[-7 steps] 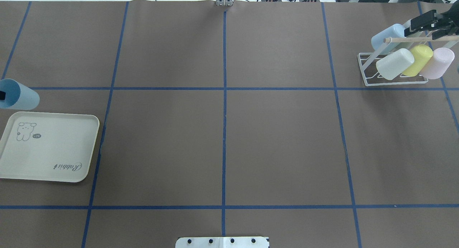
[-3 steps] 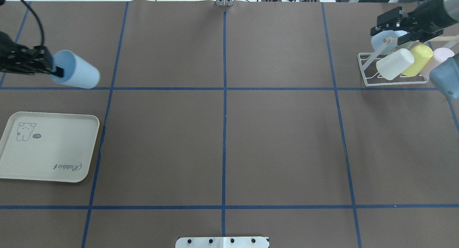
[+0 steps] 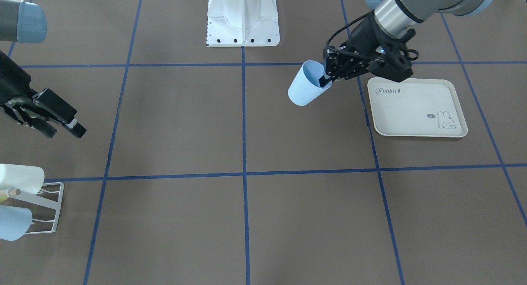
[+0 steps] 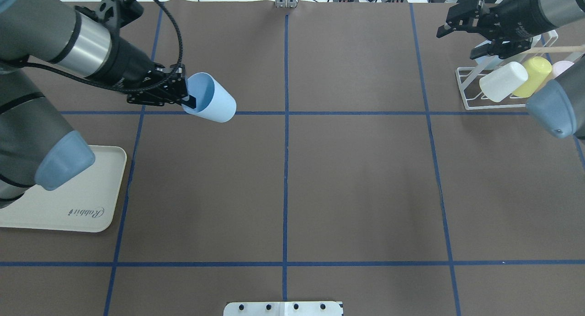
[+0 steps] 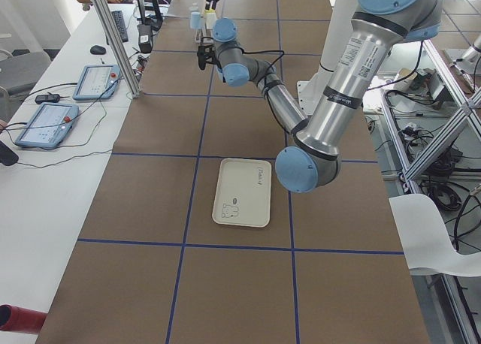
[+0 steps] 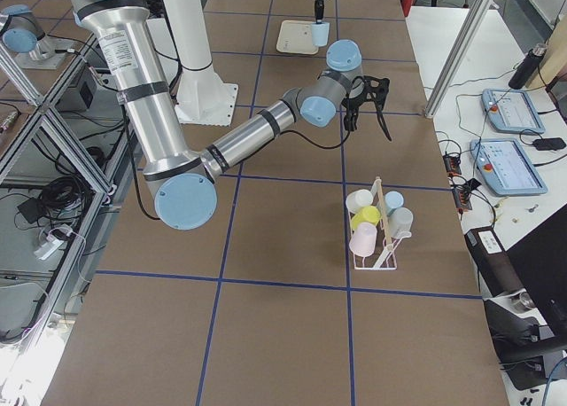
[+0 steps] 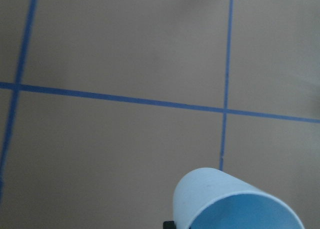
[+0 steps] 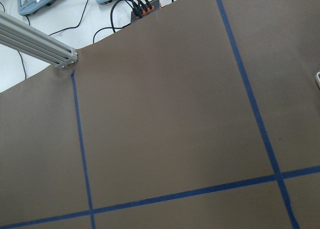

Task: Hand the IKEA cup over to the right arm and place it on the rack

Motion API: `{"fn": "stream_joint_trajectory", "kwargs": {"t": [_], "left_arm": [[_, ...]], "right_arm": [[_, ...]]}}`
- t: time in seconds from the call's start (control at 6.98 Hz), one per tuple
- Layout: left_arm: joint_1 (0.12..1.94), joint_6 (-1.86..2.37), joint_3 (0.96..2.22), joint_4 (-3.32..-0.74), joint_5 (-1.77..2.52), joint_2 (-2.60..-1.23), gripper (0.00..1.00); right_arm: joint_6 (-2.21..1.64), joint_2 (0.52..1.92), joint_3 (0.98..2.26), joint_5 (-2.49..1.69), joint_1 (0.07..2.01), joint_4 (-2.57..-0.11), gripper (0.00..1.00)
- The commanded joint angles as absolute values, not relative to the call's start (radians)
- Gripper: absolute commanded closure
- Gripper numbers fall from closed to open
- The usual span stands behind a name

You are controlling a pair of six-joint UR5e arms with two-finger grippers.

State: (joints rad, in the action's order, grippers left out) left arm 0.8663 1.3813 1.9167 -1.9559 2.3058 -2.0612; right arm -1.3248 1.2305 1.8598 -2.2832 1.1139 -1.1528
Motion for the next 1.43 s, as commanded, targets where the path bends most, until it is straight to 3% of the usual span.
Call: {"fn": "stream_joint_trajectory", "kwargs": {"t": [0.0,0.43,0.86,1.29], "left_arm": [[0.83,1.651,1.818,-2.296,2.27,-2.097,1.0],[0.769,1.947,1.668,-2.801,2.052,-2.14,1.0],[0.729,2.162,1.49,-3.221,1.886,-2.221,1.0],[0.724,2.382,1.408,-3.5,1.795,-2.238,1.0]], "right_arm": [[-1.454,1.215,1.922,-2.286,1.065,-1.129,0.0],[-1.844,1.218,1.911,-2.287,1.02,-0.748,0.0],[-2.029,1.215,1.913,-2.275,0.991,-0.539,0.0],[-2.334,1.215,1.911,-2.031,0.887,-0.252,0.0]]}}
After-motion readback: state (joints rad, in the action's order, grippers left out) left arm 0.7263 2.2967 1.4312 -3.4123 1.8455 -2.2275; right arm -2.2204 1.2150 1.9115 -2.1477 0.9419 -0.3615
